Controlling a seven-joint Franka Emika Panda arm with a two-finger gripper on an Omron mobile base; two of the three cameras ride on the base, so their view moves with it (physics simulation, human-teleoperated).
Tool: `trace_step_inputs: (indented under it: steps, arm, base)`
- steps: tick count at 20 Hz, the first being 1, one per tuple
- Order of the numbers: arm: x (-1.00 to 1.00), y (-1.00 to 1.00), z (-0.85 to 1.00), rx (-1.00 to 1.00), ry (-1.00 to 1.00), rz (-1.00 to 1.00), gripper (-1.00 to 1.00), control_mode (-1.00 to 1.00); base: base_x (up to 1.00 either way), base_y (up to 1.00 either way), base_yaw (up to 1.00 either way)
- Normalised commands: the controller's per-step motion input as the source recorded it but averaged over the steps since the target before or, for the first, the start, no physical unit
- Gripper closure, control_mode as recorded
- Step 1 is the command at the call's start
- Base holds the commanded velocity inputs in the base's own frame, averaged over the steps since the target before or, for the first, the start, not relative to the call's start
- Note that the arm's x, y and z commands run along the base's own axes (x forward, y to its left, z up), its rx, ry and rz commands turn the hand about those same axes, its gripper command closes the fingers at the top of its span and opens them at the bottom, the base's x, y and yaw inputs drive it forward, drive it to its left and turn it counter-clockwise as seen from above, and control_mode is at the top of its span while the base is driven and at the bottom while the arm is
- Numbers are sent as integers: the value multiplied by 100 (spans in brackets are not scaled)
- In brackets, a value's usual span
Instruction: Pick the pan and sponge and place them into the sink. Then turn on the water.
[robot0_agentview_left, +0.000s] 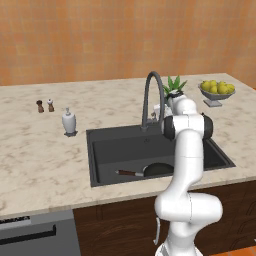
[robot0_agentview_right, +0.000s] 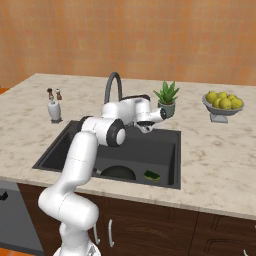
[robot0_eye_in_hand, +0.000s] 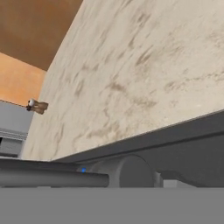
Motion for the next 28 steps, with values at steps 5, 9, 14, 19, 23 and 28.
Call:
trace_step_inputs:
  steps: [5,9,14,19,23,28]
  arm:
    - [0,5,-7,0,-1,0,100,-100]
    - [0,8,-22,0,-1,0,100,-100]
    - [0,0,-11,7,0,-4,100,-100]
    - [1,0,-1,11,11,-14,100,-100]
    - [2,0,-4,10,20,-15,100,-100]
    - [10,-1,-15,12,19,-12,100,-100]
  base:
    - [0,0,0]
    - [0,0,0]
    - [0,0,0]
    - [0,0,0]
    - [0,0,0]
    - [0,0,0]
